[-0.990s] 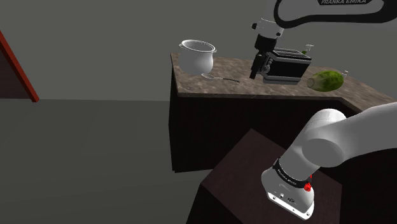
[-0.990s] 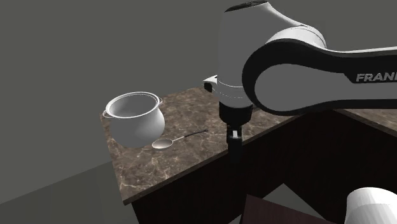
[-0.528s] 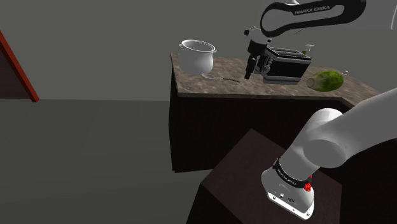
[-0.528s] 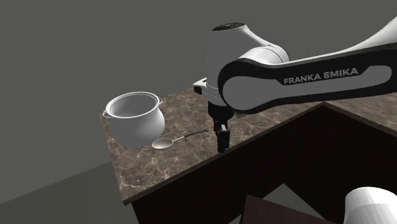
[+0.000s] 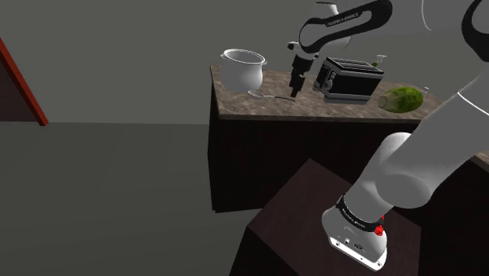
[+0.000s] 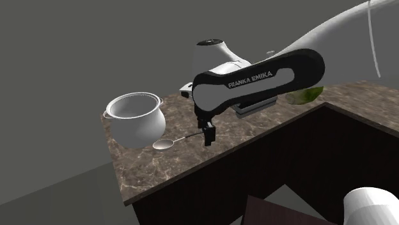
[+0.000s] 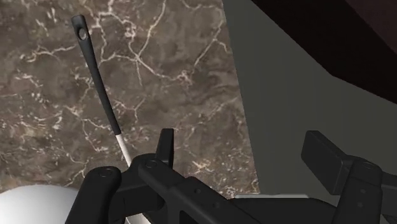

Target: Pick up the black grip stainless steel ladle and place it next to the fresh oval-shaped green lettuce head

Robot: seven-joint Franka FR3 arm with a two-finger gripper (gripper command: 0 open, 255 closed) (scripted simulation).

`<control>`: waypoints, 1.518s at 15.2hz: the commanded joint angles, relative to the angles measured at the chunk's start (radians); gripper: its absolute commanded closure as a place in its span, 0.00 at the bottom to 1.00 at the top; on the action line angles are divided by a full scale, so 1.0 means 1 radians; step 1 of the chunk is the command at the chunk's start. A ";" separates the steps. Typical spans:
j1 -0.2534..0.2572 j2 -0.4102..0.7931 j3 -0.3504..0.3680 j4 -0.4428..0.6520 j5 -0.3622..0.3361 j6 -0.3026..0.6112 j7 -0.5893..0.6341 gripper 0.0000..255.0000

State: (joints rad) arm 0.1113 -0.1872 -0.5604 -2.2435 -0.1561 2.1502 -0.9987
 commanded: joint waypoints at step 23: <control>-0.084 0.556 0.017 0.328 0.425 0.186 -0.574 0.00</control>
State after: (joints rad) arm 0.0277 0.3686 -0.5438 -1.9156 0.2690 2.3359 -1.5730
